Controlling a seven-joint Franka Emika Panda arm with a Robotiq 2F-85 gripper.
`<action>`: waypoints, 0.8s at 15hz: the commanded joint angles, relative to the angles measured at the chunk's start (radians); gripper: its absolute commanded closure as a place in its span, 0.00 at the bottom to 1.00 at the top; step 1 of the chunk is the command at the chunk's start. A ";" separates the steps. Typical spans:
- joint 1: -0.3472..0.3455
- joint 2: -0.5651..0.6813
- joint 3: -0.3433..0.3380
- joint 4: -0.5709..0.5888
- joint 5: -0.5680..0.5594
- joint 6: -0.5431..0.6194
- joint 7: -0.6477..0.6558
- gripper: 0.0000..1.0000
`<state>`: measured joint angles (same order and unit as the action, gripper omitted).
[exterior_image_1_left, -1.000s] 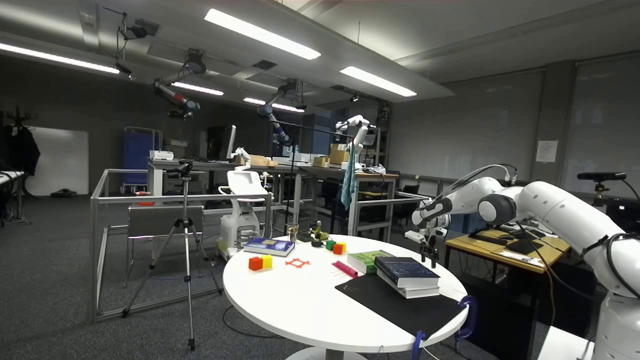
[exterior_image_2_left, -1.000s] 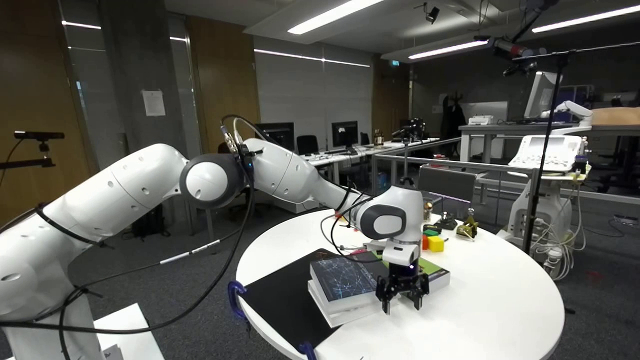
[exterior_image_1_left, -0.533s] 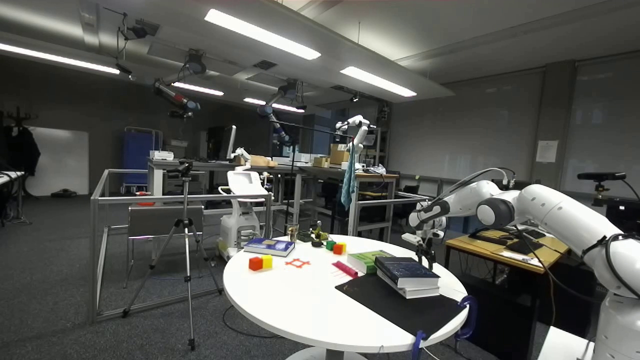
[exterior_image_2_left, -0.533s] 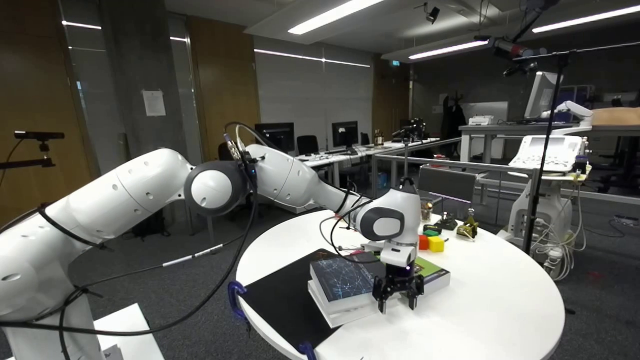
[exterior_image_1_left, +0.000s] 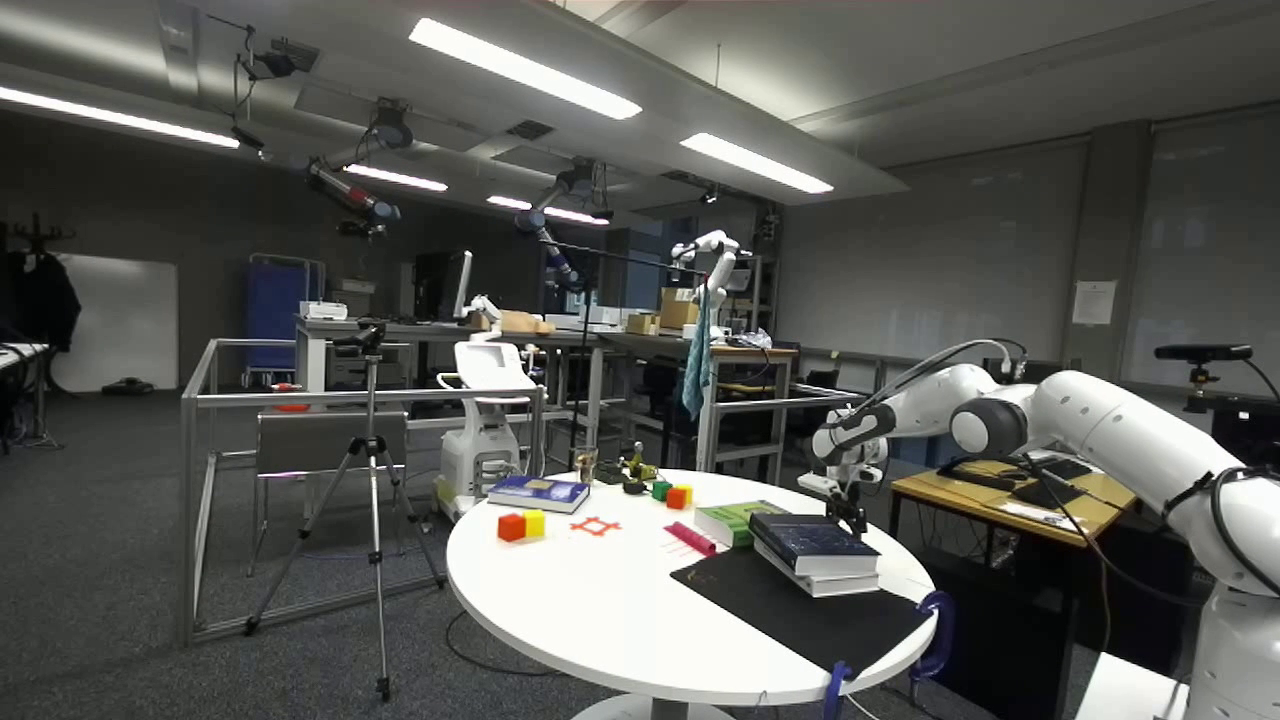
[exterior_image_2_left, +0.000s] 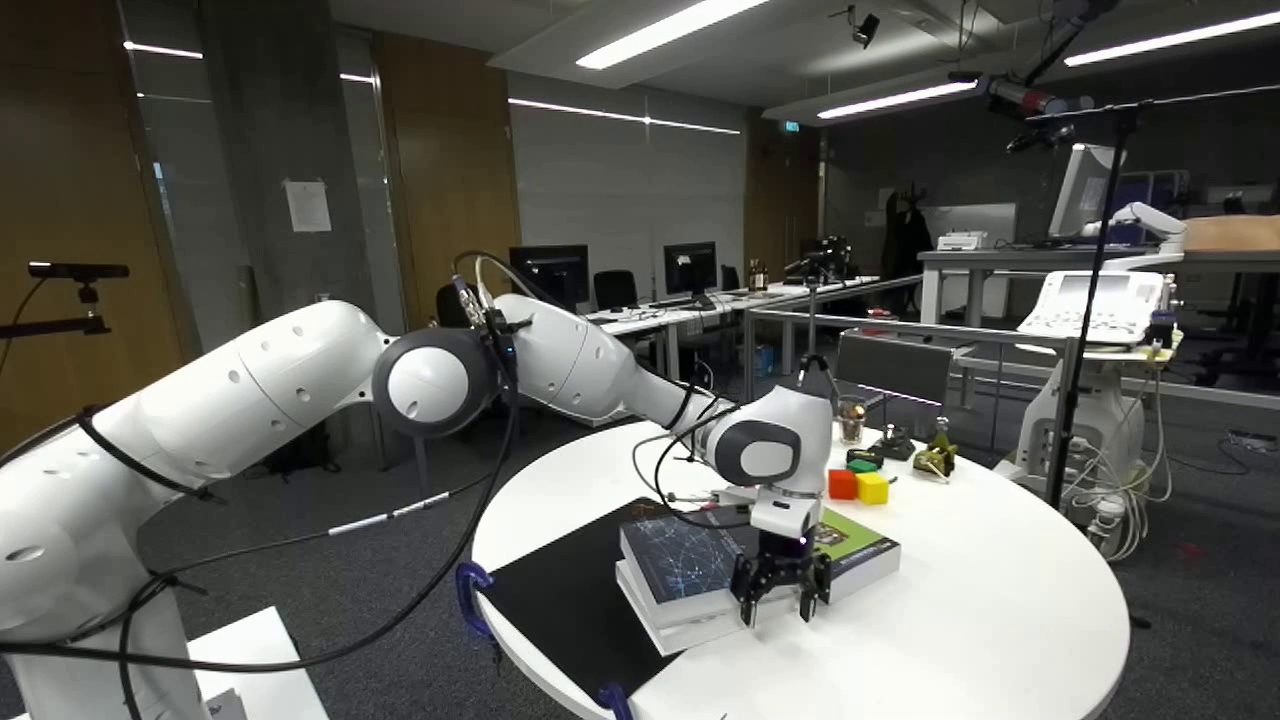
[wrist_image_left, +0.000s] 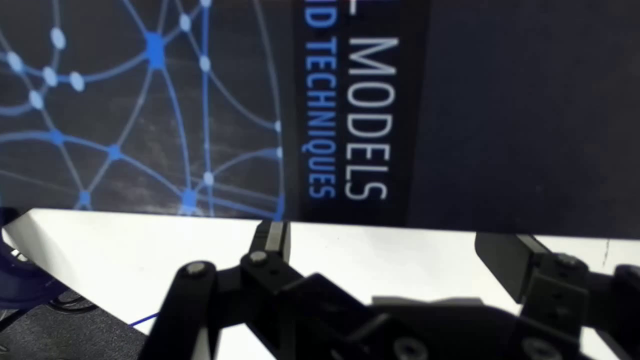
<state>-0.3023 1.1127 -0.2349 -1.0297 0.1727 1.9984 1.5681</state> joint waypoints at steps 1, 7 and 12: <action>-0.002 0.014 0.012 0.041 0.009 -0.040 0.011 0.00; 0.007 0.004 0.026 0.034 0.005 -0.042 0.004 0.00; 0.014 0.002 0.031 0.031 0.004 -0.049 0.001 0.00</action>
<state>-0.2938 1.1165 -0.2154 -1.0235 0.1724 1.9976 1.5681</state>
